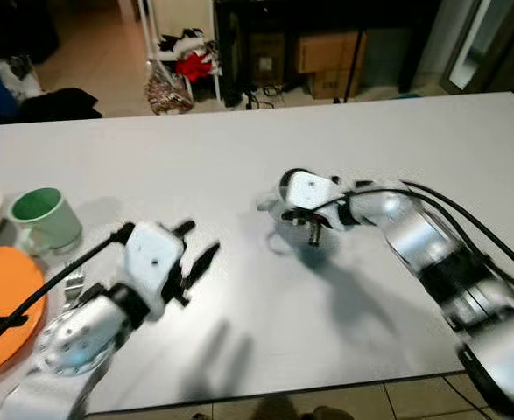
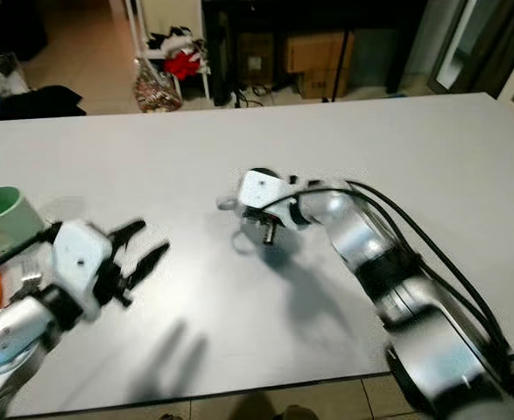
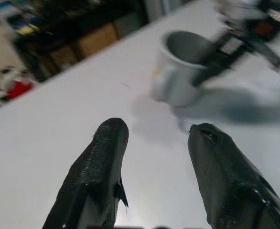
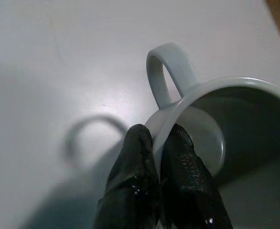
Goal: Setting the table
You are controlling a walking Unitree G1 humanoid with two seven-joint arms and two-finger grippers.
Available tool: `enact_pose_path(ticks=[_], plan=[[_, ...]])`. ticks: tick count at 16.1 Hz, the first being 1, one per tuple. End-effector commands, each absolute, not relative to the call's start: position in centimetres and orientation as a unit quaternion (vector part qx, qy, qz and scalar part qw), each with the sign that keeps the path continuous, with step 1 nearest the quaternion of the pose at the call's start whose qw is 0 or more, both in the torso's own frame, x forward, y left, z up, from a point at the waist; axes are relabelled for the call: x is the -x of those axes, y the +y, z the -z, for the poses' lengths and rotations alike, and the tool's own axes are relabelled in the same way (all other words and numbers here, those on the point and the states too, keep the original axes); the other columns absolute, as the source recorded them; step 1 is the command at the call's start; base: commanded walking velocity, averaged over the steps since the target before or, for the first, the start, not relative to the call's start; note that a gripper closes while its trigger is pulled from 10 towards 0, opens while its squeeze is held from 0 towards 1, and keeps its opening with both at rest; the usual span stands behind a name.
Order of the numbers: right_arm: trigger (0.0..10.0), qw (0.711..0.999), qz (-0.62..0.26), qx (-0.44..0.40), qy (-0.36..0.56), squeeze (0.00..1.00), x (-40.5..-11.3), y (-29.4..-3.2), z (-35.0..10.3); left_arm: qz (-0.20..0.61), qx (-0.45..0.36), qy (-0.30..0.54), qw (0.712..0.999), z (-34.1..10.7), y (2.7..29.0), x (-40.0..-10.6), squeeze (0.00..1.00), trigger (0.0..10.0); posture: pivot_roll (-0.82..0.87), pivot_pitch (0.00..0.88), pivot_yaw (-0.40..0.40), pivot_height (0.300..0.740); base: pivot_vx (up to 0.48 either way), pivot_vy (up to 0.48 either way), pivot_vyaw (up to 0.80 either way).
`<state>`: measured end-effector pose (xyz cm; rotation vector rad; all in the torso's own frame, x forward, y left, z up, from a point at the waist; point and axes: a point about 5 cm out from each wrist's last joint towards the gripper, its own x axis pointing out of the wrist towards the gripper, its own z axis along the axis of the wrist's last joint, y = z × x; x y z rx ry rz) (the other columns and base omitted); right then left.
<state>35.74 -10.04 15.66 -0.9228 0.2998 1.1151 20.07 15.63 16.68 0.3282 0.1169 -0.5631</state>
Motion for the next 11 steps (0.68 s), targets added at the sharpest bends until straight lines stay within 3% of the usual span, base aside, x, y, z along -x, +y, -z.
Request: enact_pose_path(ticks=[1,6,10,11], plan=[[10.0,0.714,-0.532,0.439,0.121,0.00,-36.0,-9.0,-16.4,0.278,-0.171,0.063,0.943,-17.0,16.3,-19.7,0.00,10.0,-0.06,0.000,0.057,0.740,0.000,0.000,0.00],[10.0,0.651,-0.575,0.477,0.136,0.00,-36.2,-6.4,-15.8,0.312,-0.180,0.096,0.928,-16.7,16.5,-18.4,0.00,10.0,-0.03,0.000,0.057,0.740,0.000,0.000,0.00],[10.0,0.603,-0.577,0.525,0.163,0.00,-36.7,-6.2,-15.8,0.334,-0.182,0.111,0.918,-16.6,16.3,-18.0,0.00,10.0,-0.02,0.000,0.057,0.740,0.000,0.000,0.00],[10.0,0.589,-0.582,0.533,0.174,0.37,-36.7,-6.4,-15.9,0.335,-0.183,0.113,0.917,-16.5,16.3,-17.9,0.00,10.0,-0.03,0.000,0.059,0.740,0.000,0.000,0.00]])
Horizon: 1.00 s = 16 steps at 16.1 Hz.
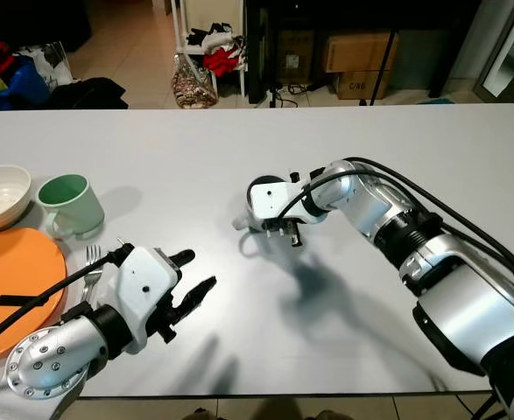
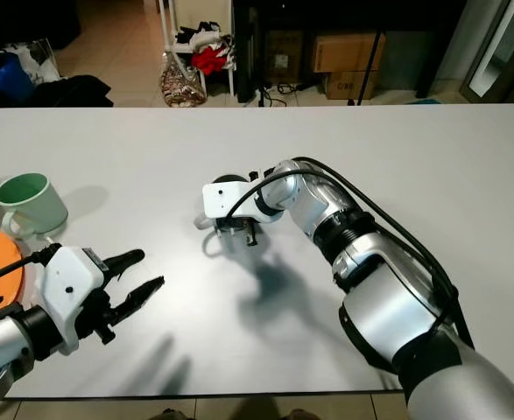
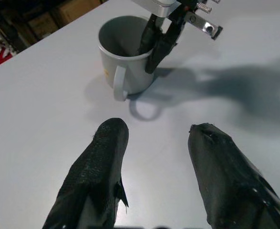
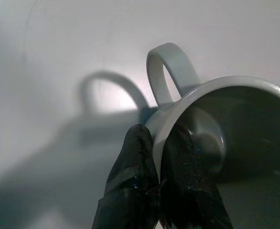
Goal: Setting the table
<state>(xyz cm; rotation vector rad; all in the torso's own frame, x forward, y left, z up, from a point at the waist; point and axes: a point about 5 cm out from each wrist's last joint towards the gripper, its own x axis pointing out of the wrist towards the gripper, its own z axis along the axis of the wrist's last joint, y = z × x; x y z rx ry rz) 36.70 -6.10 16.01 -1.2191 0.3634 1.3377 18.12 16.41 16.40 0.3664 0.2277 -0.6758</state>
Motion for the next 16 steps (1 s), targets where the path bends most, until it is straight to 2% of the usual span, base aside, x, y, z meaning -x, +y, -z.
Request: enact_pose_path(ticks=[1,2,9,14,16], plan=[[10.0,0.587,-0.582,0.535,0.176,0.43,-36.7,-6.4,-15.8,0.336,-0.182,0.114,0.917,-16.5,16.4,-18.0,0.00,10.0,-0.03,0.000,0.060,0.740,0.000,0.000,0.00],[10.0,0.587,-0.578,0.540,0.174,1.00,-36.8,-6.4,-15.9,0.338,-0.182,0.116,0.916,-16.4,16.3,-18.0,0.00,10.0,-0.03,0.000,0.061,0.740,0.000,0.000,0.00],[10.0,0.594,-0.572,0.548,0.144,1.00,-37.7,-6.5,-18.5,0.343,-0.175,0.110,0.916,-16.6,16.5,-18.7,0.00,10.0,-0.05,0.000,0.074,0.740,0.000,0.000,0.00],[10.0,0.606,-0.576,0.540,0.097,1.00,-38.2,-6.8,-23.0,0.355,-0.167,0.096,0.915,-17.1,16.6,-19.3,0.00,10.0,-0.08,0.000,0.098,0.740,0.000,0.000,0.00],[10.0,0.601,-0.591,0.532,0.077,1.00,-37.8,-7.5,-24.8,0.362,-0.171,0.094,0.911,-17.2,16.8,-19.7,0.00,10.0,-0.09,0.000,0.109,0.740,0.000,0.000,0.00]])
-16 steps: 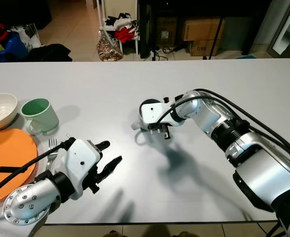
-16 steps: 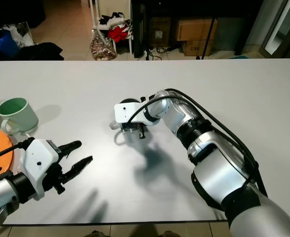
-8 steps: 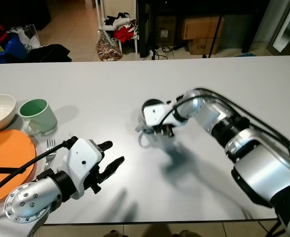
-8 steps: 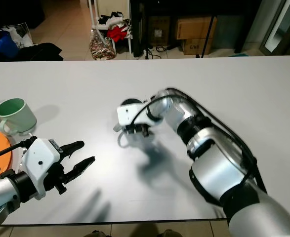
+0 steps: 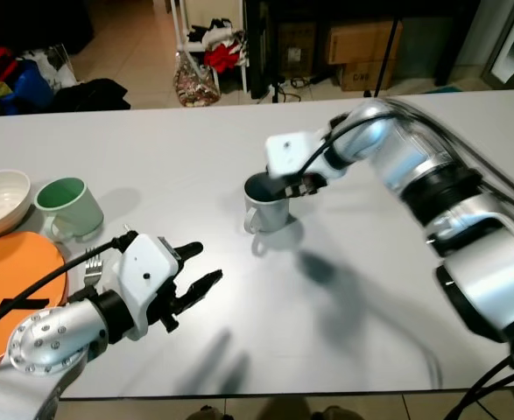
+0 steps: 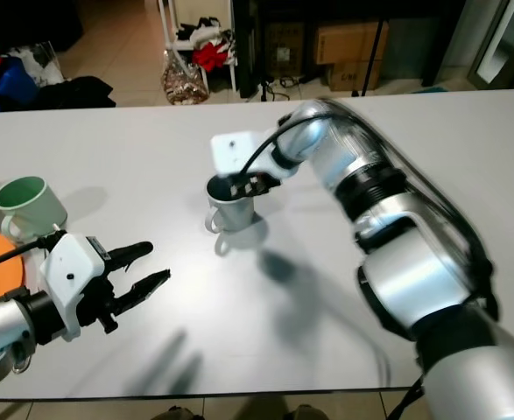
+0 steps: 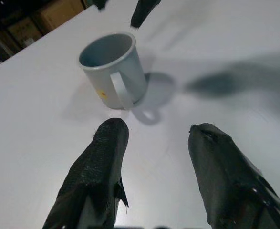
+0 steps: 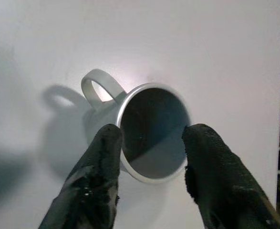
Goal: Setting the table
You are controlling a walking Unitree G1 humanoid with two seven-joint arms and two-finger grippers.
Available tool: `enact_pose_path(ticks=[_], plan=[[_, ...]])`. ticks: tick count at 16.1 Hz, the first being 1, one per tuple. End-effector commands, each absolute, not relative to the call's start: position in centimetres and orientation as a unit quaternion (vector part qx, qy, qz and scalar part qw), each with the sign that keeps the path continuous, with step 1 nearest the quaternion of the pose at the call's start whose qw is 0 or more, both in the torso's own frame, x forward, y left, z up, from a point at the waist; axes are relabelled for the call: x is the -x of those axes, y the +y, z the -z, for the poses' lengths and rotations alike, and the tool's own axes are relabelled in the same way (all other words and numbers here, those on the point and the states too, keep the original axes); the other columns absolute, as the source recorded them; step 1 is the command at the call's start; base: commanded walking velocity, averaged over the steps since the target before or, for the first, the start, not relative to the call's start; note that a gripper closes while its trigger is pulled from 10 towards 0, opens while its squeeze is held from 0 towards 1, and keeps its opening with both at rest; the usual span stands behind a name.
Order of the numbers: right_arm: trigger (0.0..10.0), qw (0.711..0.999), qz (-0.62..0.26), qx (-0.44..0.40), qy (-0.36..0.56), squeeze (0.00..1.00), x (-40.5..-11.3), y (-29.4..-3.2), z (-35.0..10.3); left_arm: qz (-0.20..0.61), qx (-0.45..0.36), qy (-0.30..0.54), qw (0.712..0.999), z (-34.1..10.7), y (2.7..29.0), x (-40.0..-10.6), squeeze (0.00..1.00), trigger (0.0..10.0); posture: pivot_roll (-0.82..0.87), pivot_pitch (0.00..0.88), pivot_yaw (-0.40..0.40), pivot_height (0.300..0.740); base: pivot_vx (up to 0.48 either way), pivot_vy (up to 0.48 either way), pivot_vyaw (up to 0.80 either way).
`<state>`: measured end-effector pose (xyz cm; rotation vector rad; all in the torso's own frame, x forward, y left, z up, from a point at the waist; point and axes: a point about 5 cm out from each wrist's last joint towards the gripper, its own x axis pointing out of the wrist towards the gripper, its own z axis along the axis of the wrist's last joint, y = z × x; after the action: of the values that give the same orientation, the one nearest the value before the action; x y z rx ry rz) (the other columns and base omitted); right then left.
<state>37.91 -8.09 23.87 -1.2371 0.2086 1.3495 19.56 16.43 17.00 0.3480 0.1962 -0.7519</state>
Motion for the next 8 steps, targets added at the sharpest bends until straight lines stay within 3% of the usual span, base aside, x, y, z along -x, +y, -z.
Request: enact_pose_path(ticks=[1,2,4,5,6,7,8], plan=[[10.0,0.622,-0.592,0.509,0.060,1.00,-37.4,-8.3,-24.9,0.356,-0.166,0.096,0.915,-16.8,16.7,-19.7,0.00,10.0,-0.08,0.000,0.112,0.740,0.000,0.000,0.00],[10.0,0.656,-0.583,0.478,0.034,1.00,-36.9,-9.0,-25.2,0.348,-0.155,0.086,0.921,-16.7,16.5,-19.4,0.00,10.0,-0.09,0.000,0.109,0.740,0.000,0.000,0.00],[10.0,0.782,-0.549,0.293,-0.028,1.00,-34.5,-10.5,-24.6,0.221,-0.118,0.053,0.967,-16.7,16.4,-20.5,0.00,10.0,-0.06,0.000,0.074,0.740,0.000,0.000,0.00],[10.0,0.804,-0.535,0.257,-0.029,1.00,-34.0,-10.9,-24.1,0.197,-0.107,0.050,0.973,-16.7,16.4,-20.7,0.00,10.0,-0.06,0.000,0.074,0.740,0.000,0.000,0.00],[10.0,0.861,-0.476,0.173,-0.039,1.00,-32.3,-12.0,-22.5,0.142,-0.088,0.035,0.985,-16.7,16.2,-20.9,0.00,10.0,-0.07,0.000,0.074,0.740,0.000,0.000,0.00],[10.0,0.904,-0.400,0.150,-0.024,1.00,-30.6,-13.1,-21.0,0.117,-0.085,0.035,0.989,-16.4,16.0,-20.8,0.00,10.0,-0.07,0.000,0.079,0.740,0.000,0.000,0.00],[10.0,0.916,-0.381,0.121,-0.023,1.00,-29.5,-13.1,-20.5,0.107,-0.077,0.041,0.990,-16.1,16.0,-20.7,0.00,10.0,-0.09,0.000,0.086,0.740,0.000,0.000,0.00]])
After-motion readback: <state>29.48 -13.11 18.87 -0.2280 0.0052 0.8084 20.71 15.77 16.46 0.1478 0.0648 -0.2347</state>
